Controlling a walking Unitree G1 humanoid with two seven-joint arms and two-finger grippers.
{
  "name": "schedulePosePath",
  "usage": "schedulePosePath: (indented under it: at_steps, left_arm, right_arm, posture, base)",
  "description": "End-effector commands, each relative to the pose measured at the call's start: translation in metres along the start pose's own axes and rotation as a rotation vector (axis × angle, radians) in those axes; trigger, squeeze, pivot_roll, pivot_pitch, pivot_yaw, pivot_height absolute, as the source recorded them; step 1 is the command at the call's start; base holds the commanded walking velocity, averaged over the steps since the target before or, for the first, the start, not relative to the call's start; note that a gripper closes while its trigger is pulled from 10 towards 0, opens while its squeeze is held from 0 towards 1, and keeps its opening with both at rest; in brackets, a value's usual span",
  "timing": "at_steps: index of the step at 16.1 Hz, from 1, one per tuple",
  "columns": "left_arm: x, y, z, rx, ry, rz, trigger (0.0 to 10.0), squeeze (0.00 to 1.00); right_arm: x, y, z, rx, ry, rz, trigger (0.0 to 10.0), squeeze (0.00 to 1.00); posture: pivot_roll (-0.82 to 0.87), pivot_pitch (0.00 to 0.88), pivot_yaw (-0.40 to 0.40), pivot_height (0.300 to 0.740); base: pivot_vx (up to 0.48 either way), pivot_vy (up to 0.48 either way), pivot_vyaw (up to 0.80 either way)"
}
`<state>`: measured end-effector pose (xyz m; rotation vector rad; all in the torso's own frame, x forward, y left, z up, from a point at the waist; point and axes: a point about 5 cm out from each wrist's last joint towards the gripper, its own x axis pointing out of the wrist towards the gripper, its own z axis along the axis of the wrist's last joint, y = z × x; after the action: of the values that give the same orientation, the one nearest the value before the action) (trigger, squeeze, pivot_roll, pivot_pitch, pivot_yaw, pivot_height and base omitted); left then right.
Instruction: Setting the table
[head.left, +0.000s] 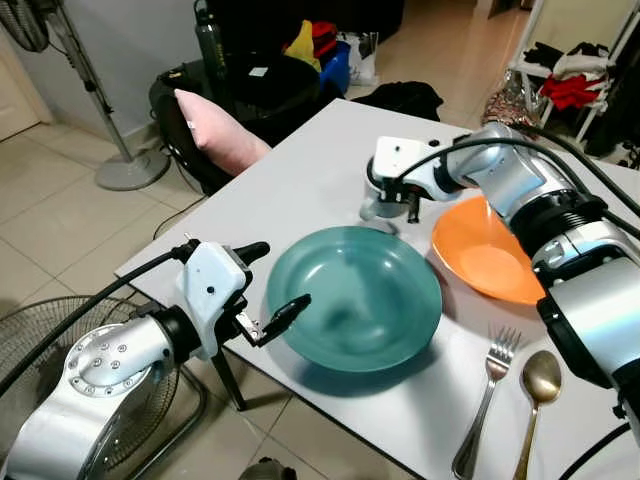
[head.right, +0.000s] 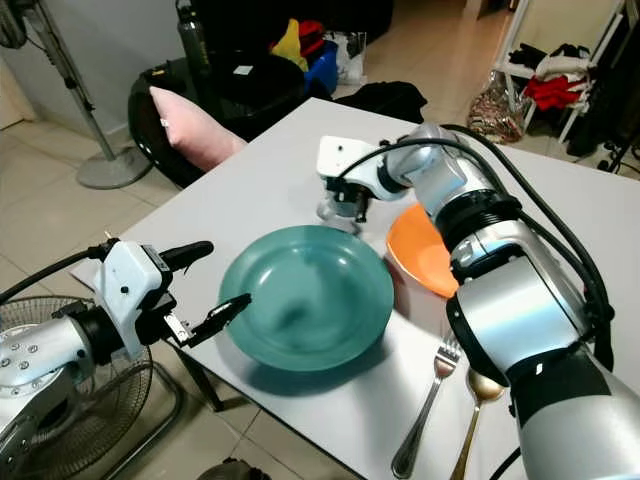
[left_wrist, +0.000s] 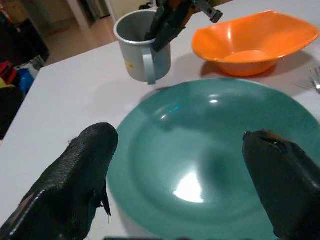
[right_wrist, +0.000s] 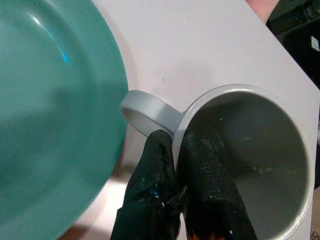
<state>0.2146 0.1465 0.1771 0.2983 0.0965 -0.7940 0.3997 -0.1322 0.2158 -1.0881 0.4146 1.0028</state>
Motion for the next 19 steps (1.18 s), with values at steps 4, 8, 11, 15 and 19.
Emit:
schedulePosePath:
  at_steps: [4,8,11,15,19]
  left_arm:
    - [0.003,-0.004,0.000,-0.001,-0.004,-0.027,10.0,0.00]
    - [0.008,-0.004,-0.002,-0.012,0.005,-0.050,10.0,0.00]
    - [0.007,-0.006,-0.003,-0.024,-0.002,-0.045,10.0,0.00]
    - [0.008,-0.013,-0.001,-0.051,-0.006,-0.084,10.0,0.00]
    - [0.008,-0.022,-0.004,-0.072,0.005,-0.125,10.0,0.00]
  right_arm:
    - [-0.011,-0.015,0.012,-0.049,-0.027,-0.045,10.0,0.00]
    - [-0.006,-0.013,0.016,-0.072,-0.021,-0.046,10.0,0.00]
    - [0.004,-0.008,0.019,-0.058,-0.032,-0.069,10.0,0.00]
    - [0.013,-0.002,0.014,-0.008,-0.007,-0.087,10.0,0.00]
    - [0.021,0.010,0.002,0.045,0.039,-0.031,10.0,0.00]
  posture:
    - [-0.05,0.000,0.062,0.740]
    - [-0.05,0.000,0.068,0.740]
    - [-0.05,0.000,0.086,0.740]
    - [-0.05,0.000,0.082,0.740]
    - [-0.05,0.000,0.078,0.740]
  base:
    - [0.000,0.000,0.00]
    - [0.000,0.000,0.00]
    - [0.000,0.000,0.00]
    - [0.000,0.000,0.00]
    - [0.000,0.000,0.00]
